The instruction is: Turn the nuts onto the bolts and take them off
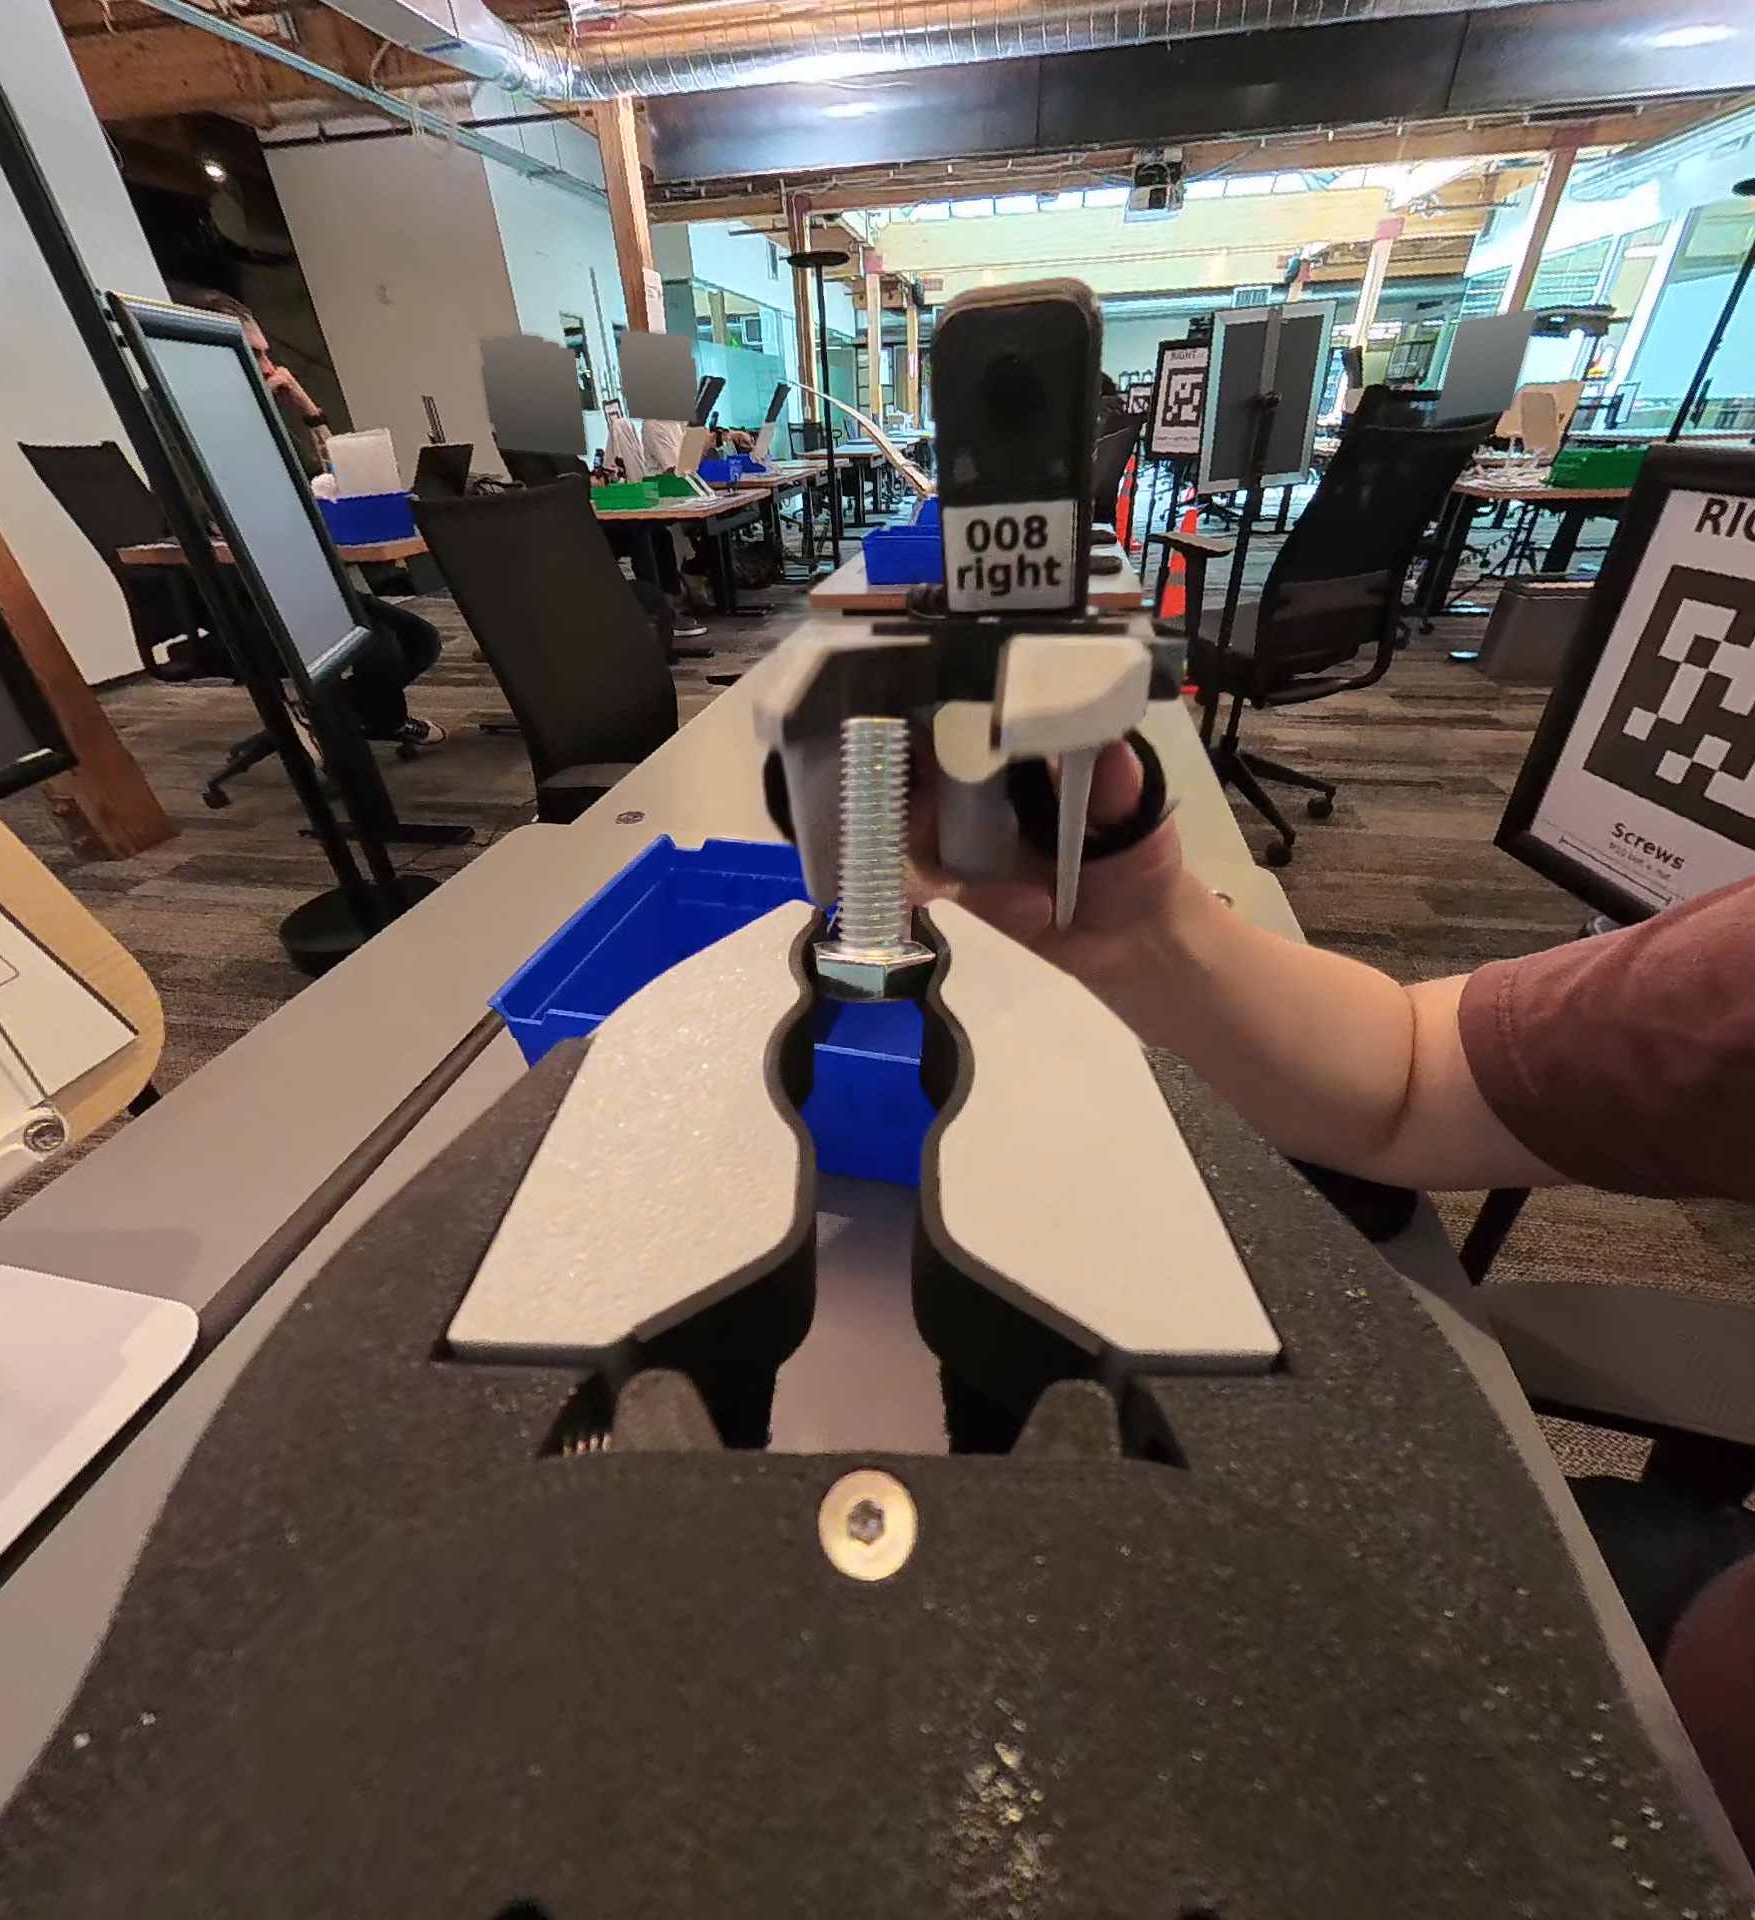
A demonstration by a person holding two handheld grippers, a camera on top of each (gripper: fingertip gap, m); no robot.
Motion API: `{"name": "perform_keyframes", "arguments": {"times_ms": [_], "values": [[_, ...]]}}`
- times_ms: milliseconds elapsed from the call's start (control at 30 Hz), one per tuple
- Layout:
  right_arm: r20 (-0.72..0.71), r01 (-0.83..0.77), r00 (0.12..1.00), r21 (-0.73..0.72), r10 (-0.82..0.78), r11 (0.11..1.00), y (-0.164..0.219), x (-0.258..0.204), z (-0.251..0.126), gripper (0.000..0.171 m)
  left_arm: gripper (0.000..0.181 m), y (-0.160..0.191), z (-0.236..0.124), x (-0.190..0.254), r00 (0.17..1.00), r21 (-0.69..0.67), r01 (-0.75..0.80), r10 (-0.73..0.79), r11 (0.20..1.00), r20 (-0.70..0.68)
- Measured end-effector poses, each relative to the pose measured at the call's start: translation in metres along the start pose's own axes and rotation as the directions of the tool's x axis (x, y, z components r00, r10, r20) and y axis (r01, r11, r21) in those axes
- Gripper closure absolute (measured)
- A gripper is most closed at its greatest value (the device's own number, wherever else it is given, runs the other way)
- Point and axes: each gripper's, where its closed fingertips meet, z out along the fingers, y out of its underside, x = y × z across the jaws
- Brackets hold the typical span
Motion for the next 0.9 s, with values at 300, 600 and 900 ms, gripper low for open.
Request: {"name": "perform_keyframes", "arguments": {"times_ms": [300, 600, 900], "values": [[0.109, -0.089, 0.990, -0.026, 0.092, 0.996, 0.016, -0.007, 0.012, 0.161, 0.166, 0.008, 0.005, 0.009, 0.998, -0.044, 0.010, -0.013, 0.999, -0.063], [0.115, -0.073, 0.990, -0.066, 0.080, 0.995, 0.022, -0.006, 0.015, 0.161, 0.167, 0.016, 0.010, 0.010, 0.998, -0.084, -0.006, 0.001, 0.996, -0.059], [-0.377, 0.000, 0.910, -0.422, -0.175, 0.906, 0.009, 0.088, -0.111, 0.161, 0.134, 0.020, 0.002, -0.002, 1.000, -0.159, 0.020, -0.018, 0.987, 0.013]]}}
